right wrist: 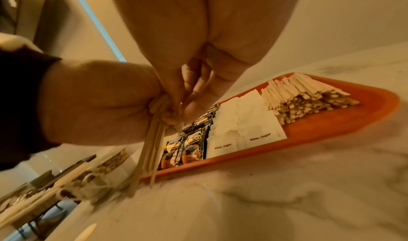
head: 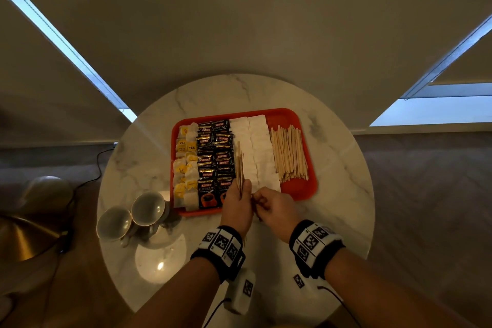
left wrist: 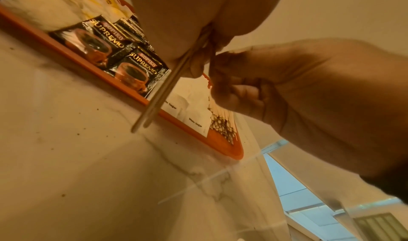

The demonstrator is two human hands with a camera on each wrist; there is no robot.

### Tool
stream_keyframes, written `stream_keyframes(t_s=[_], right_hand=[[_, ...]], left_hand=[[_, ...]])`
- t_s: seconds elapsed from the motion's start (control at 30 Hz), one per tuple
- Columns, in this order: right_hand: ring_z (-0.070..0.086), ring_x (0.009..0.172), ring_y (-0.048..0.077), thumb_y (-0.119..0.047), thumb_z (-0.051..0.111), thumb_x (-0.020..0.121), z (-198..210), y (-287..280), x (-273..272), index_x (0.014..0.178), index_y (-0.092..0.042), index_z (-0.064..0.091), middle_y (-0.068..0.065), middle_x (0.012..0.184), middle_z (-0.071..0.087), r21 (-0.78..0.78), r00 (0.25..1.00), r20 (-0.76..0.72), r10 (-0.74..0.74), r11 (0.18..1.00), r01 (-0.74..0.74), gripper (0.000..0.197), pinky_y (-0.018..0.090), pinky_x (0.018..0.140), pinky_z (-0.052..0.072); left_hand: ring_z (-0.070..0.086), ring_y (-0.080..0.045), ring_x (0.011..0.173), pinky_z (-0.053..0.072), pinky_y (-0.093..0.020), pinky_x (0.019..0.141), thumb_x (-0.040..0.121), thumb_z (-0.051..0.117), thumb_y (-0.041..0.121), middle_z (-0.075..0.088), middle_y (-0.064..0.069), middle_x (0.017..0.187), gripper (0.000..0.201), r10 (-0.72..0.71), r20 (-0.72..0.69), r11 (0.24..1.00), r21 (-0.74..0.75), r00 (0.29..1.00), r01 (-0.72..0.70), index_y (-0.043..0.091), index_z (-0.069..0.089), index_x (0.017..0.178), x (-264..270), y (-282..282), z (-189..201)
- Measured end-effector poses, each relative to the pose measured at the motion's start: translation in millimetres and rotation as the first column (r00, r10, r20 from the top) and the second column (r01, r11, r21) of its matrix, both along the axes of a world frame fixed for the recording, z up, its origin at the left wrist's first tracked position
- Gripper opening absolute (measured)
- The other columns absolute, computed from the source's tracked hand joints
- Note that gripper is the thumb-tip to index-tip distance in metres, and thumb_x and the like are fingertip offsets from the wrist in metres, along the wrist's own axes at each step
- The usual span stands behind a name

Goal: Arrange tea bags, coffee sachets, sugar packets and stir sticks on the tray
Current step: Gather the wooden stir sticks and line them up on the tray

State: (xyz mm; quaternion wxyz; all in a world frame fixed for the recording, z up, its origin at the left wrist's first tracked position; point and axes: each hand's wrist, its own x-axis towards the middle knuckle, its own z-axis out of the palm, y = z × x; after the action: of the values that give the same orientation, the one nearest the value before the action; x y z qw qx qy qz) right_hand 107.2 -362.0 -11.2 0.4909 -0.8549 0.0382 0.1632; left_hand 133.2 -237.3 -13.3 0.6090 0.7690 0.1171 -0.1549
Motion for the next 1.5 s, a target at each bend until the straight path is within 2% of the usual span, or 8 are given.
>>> stream_keyframes(t_s=[0.13,0.27,0.4,0.63,0.9,1.1,1.27,1.5], right_hand=[[0.067,0.089,0.009,-0.042,0.066,0.091,-3,1,-11,0.11,-0.023,0.068,-0.007,0.101,0.071,-0.131,0.987,-0.067,0.144,0.98,-0.151,0.026,0.031,0.085,0.057],[0.067,0.084,0.012,-0.028,0.064,0.095,-1,5,-17,0.108,-0.017,0.069,0.0,0.098,0.073,-0.111,0.956,-0.169,0.238,0.96,-0.259,0.017,0.033,0.083,0.058],[0.062,0.063,0.011,-0.011,0.051,0.101,10,6,-17,0.096,-0.018,0.062,0.006,0.082,0.069,0.015,0.956,-0.237,0.175,0.984,-0.177,0.013,0.022,0.061,0.056],[0.061,0.062,0.008,-0.014,0.057,0.099,7,7,-19,0.101,-0.011,0.067,0.002,0.082,0.07,0.075,0.934,-0.34,0.112,0.993,-0.092,0.012,0.019,0.063,0.054],[0.064,0.061,0.016,-0.011,0.05,0.099,13,6,-12,0.095,-0.011,0.068,0.009,0.079,0.073,0.066,0.959,-0.267,0.091,0.995,-0.076,0.018,0.027,0.06,0.056],[0.065,0.108,0.022,-0.044,0.046,0.103,6,3,-14,0.117,-0.018,0.07,0.004,0.117,0.071,-0.306,0.796,-0.365,0.482,0.746,-0.592,0.038,0.036,0.1,0.049],[0.064,0.103,0.03,-0.013,0.048,0.102,16,13,-3,0.121,-0.005,0.064,0.015,0.115,0.068,-0.483,0.804,-0.137,0.578,0.67,-0.564,0.026,0.037,0.091,0.052],[0.06,0.081,0.021,-0.033,0.05,0.097,16,-7,-4,0.088,-0.018,0.068,0.002,0.091,0.067,-0.393,0.781,-0.213,0.586,0.681,-0.618,0.025,0.034,0.078,0.051]], left_hand=[[0.056,-0.013,0.072,0.049,-0.032,0.071,0.108,0.041,0.036,0.06,0.003,0.081,0.024,0.083,-0.051,0.993,-0.077,0.995,-0.087,0.02,0.058,0.102,4,0,2],[0.048,-0.012,0.062,0.045,-0.027,0.059,0.108,0.041,0.035,0.05,0.002,0.07,0.023,0.091,-0.096,0.961,-0.253,0.991,-0.113,0.017,0.051,0.097,6,-8,10],[0.042,-0.011,0.054,0.041,-0.025,0.054,0.108,0.044,0.033,0.04,0.005,0.061,0.022,0.066,-0.113,0.932,-0.349,0.991,-0.102,0.019,0.049,0.091,4,-11,17],[0.031,-0.004,0.049,0.031,-0.019,0.046,0.108,0.042,0.031,0.035,0.013,0.059,0.017,0.076,-0.029,0.926,-0.37,0.997,-0.081,0.026,0.048,0.093,4,-10,21],[0.036,-0.006,0.056,0.036,-0.022,0.052,0.108,0.042,0.03,0.04,0.012,0.065,0.017,0.049,0.023,0.95,-0.309,0.999,-0.04,0.017,0.051,0.112,0,-12,17],[0.034,-0.007,0.056,0.037,-0.024,0.054,0.11,0.037,0.031,0.035,0.009,0.067,0.02,0.108,0.03,0.939,-0.332,0.994,-0.092,0.017,0.048,0.117,13,-10,25],[0.04,-0.006,0.058,0.038,-0.024,0.054,0.109,0.038,0.031,0.041,0.012,0.065,0.016,0.013,0.038,0.946,-0.324,0.999,0.0,0.019,0.048,0.105,1,-20,26],[0.056,-0.002,0.081,0.049,-0.029,0.08,0.107,0.043,0.04,0.059,0.014,0.092,0.021,0.011,0.065,1.0,-0.015,0.998,-0.01,0.026,0.054,0.118,5,7,3]])
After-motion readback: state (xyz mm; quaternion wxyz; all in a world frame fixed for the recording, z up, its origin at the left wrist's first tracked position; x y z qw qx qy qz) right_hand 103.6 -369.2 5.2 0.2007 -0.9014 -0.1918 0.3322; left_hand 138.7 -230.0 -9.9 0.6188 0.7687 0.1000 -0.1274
